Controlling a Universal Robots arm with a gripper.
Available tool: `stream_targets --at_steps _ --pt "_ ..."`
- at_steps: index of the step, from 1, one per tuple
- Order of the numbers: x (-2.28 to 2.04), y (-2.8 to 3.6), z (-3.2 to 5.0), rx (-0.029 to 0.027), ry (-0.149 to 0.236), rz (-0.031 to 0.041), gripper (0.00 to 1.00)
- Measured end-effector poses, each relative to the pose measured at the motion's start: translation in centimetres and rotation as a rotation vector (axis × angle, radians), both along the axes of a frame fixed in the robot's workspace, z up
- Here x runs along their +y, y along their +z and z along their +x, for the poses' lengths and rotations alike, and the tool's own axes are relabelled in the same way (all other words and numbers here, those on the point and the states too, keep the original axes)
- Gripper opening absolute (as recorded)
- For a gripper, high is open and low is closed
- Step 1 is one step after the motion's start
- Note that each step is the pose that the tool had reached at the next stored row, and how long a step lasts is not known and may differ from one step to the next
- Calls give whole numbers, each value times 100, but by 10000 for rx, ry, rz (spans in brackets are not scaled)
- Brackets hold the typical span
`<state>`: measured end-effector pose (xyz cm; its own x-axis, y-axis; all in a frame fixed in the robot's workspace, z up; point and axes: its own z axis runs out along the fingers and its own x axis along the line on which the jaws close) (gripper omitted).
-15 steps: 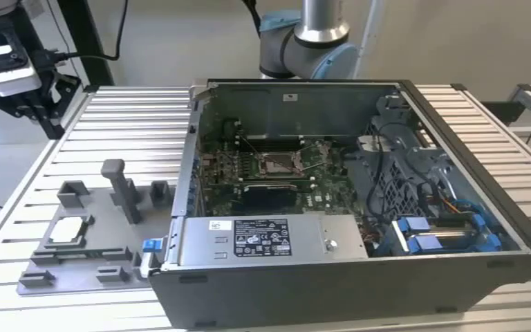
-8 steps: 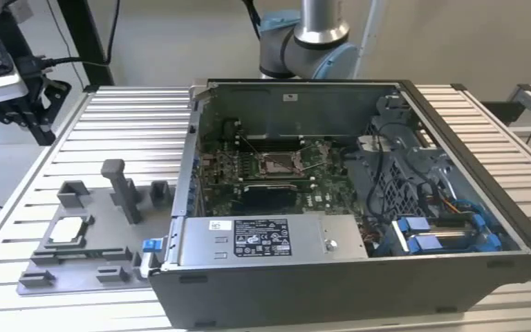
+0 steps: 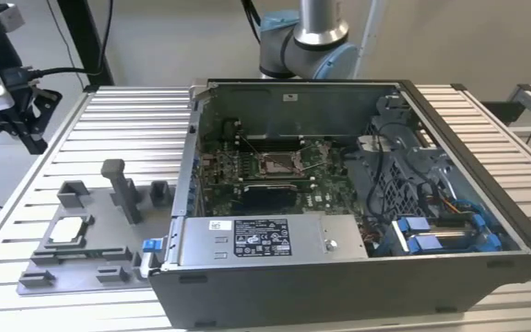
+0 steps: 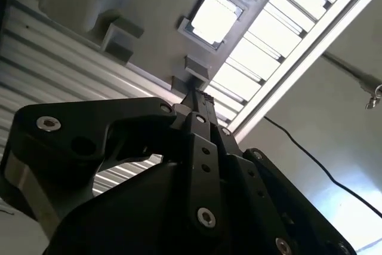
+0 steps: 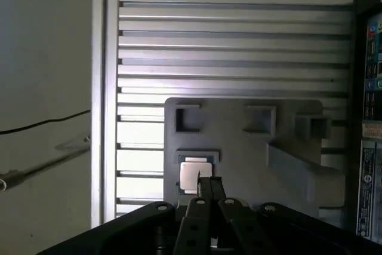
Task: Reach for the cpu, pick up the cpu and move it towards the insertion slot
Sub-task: 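Reach for the cpu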
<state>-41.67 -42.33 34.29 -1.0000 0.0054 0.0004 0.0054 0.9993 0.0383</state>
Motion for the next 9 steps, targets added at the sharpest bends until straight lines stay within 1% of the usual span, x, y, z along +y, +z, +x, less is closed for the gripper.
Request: stream_targets --at_steps 9 --pt "-2 0 0 7 -50 -1 0"
